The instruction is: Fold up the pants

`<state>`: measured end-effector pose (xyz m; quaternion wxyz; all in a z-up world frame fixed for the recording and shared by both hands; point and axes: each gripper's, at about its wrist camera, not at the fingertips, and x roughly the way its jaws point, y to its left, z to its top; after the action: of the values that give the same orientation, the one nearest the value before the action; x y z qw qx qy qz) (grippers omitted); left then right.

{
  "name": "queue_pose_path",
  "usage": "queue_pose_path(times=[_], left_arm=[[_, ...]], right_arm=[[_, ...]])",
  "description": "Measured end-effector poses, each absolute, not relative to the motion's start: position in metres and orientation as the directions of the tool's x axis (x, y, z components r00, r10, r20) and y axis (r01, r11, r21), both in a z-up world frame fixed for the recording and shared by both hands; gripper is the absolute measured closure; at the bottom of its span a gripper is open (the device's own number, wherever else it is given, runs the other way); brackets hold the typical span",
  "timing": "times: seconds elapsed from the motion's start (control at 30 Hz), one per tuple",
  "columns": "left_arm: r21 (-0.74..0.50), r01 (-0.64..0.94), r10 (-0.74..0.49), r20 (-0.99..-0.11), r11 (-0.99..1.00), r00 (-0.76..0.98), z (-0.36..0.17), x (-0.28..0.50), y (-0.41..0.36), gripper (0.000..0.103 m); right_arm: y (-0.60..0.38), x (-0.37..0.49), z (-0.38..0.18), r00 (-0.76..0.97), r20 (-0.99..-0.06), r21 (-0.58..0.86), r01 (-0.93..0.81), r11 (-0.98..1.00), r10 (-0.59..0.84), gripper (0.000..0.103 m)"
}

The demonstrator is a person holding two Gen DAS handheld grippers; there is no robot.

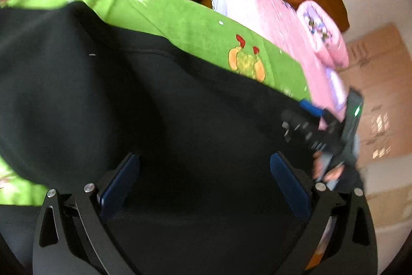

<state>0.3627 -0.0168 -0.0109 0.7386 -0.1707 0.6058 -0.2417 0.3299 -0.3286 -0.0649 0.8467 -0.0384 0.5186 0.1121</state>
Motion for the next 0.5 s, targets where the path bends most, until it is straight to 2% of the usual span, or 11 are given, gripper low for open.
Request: queue_pose_path(times=[0.07, 0.2, 0.27, 0.3, 0.33, 0.43, 0.5], left_arm=[[-0.544, 0.139, -0.561, -0.816, 0.827, 0.138, -0.017, 0.375, -0.032, 0.002], [-0.546, 0.104, -0.556, -0.82, 0.831, 0.134, -0.022, 0.391, -0.048, 0.002], [-0.541, 0.1, -0.551, -0.822, 0.835, 0.144, -0.022, 0.395, -0.051, 0.002], [-0.538, 0.1, -0.548, -0.823, 0.837, 0.15, -0.021, 0.394, -0.051, 0.002], [-0.537, 0.102, -0.546, -0.823, 0.837, 0.155, -0.02, 0.398, -0.055, 0.002], [-0.53, 0.096, -0.538, -0.824, 0.843, 0.177, -0.015, 0.402, -0.063, 0.002], [-0.535, 0.093, -0.542, -0.819, 0.84, 0.187, -0.013, 0.408, -0.069, 0.002]], right_arm=[[-0.313, 0.338, -0.08, 0.373, -0.918, 0.018, -0.297, 0.955, 0.133, 0.004], [-0.315, 0.335, -0.084, 0.39, -0.901, 0.07, -0.301, 0.951, 0.19, 0.004], [-0.316, 0.328, -0.08, 0.407, -0.886, 0.093, -0.31, 0.946, 0.22, 0.016], [-0.319, 0.322, -0.076, 0.422, -0.879, 0.093, -0.306, 0.948, 0.222, 0.033], [-0.321, 0.317, -0.072, 0.428, -0.875, 0.093, -0.309, 0.947, 0.226, 0.055], [-0.322, 0.291, -0.058, 0.479, -0.857, 0.024, -0.333, 0.943, 0.191, 0.074], [-0.317, 0.281, -0.053, 0.516, -0.843, -0.031, -0.333, 0.943, 0.155, 0.079]])
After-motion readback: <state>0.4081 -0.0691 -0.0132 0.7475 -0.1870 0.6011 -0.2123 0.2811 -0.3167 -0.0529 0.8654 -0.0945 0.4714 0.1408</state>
